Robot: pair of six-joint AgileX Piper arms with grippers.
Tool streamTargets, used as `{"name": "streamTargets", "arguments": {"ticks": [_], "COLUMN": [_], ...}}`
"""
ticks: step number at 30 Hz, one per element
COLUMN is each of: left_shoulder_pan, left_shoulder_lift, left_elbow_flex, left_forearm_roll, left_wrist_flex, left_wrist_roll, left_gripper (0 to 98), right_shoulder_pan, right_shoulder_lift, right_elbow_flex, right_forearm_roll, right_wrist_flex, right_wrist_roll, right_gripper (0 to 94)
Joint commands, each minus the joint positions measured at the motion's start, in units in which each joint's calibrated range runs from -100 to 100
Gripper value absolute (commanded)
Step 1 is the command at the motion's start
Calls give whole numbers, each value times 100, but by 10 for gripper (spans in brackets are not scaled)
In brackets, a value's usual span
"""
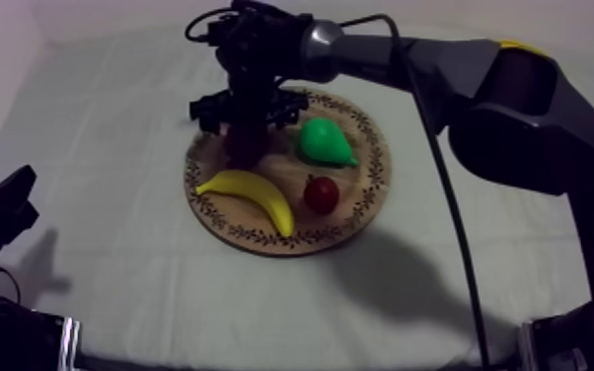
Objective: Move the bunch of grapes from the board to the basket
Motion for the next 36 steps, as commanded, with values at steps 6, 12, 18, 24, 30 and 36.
{"name": "streamTargets", "arguments": {"ticks": [6,12,18,24,30,36], "left_shoulder_pan": [-3,-3,-3,-3,-3,-3], "left_shoulder_lift": [0,0,0,0,0,0], "left_elbow_flex": [-3,-3,-3,-3,-3,-3], "left_forearm_roll": [2,2,2,2,2,2], "left_wrist_flex": [1,1,1,1,1,1], "left_wrist_roll": [0,0,0,0,0,0], "left_gripper": [1,1,1,1,1,1], "right_shoulder_pan": [31,38,25,64,255,726], "right_shoulder_lift": [200,81,-525,-1528,-2698,-3827], "right_elbow_flex": [14,191,695,1414,2293,3218], "right_forearm_roll": [-38,37,174,354,555,792], "right_wrist_flex": [-256,-298,-281,-276,-396,-831], "right_wrist_roll": [154,77,35,37,111,293], "right_gripper": [528,415,430,443,454,456]}}
